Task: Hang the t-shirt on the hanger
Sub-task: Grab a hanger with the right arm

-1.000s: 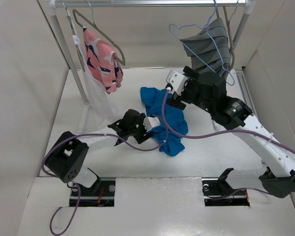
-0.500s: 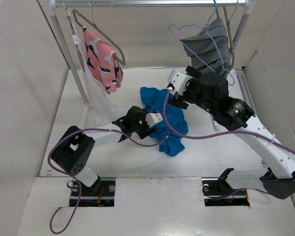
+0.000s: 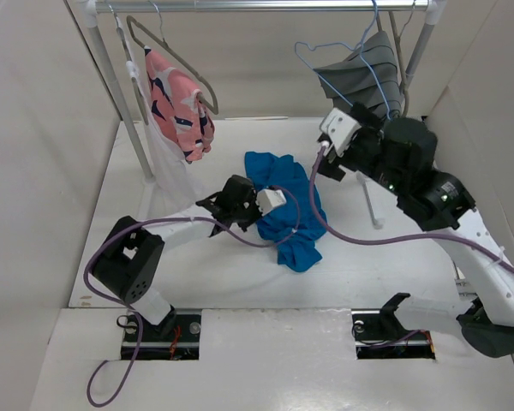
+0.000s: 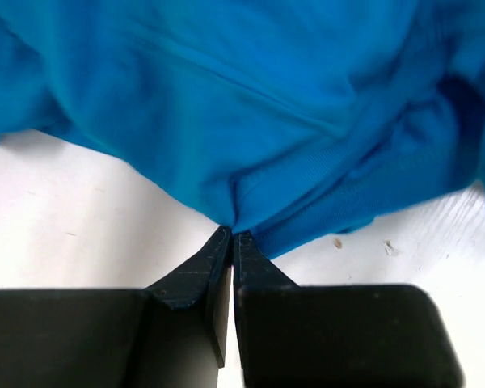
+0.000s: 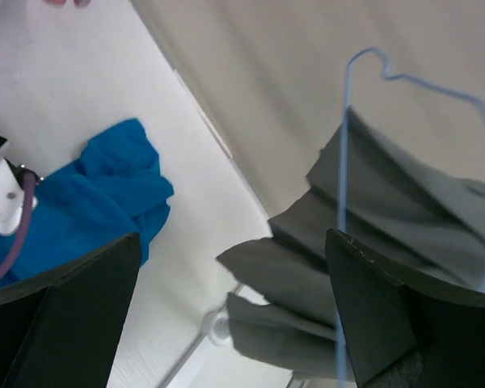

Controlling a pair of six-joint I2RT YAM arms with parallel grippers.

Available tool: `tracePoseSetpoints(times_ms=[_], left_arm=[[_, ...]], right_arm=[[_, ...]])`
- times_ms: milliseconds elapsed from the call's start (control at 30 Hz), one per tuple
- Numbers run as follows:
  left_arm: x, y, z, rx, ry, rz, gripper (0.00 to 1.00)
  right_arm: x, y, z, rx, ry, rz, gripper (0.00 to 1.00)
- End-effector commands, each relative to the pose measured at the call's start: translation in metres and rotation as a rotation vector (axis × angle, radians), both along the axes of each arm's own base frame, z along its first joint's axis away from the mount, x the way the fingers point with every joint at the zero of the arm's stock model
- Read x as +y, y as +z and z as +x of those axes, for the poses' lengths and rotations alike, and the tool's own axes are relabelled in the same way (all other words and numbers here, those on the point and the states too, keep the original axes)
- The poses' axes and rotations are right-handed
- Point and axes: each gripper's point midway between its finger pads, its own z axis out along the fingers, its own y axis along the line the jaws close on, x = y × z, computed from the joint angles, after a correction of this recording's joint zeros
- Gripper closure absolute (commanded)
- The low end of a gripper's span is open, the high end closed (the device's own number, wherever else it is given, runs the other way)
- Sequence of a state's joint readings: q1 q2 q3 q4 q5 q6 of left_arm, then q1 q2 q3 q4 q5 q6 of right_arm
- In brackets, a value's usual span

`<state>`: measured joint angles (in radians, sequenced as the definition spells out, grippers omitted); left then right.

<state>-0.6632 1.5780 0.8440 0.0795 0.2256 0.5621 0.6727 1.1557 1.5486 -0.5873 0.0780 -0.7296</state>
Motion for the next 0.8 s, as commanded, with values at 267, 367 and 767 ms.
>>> tracePoseSetpoints(times_ms=[267, 367, 767], left_arm=[[-0.005, 0.066, -0.009, 0.054, -0.011, -0.067, 1.00], [-0.008, 0.079, -0.007, 0.039, -0.019, -0.087, 1.00], [-0.005, 0.090, -0.014, 0.011, -0.027, -0.115, 1.00]], right_arm=[[-0.043, 0.168, 0.014, -0.287, -0.061, 0.164, 0.28], [-0.061, 0.174, 0.034, -0.308, -0.146, 0.137, 0.38], [-0.070, 0.129, 0.098, -0.192, -0.114, 0.116, 0.33]])
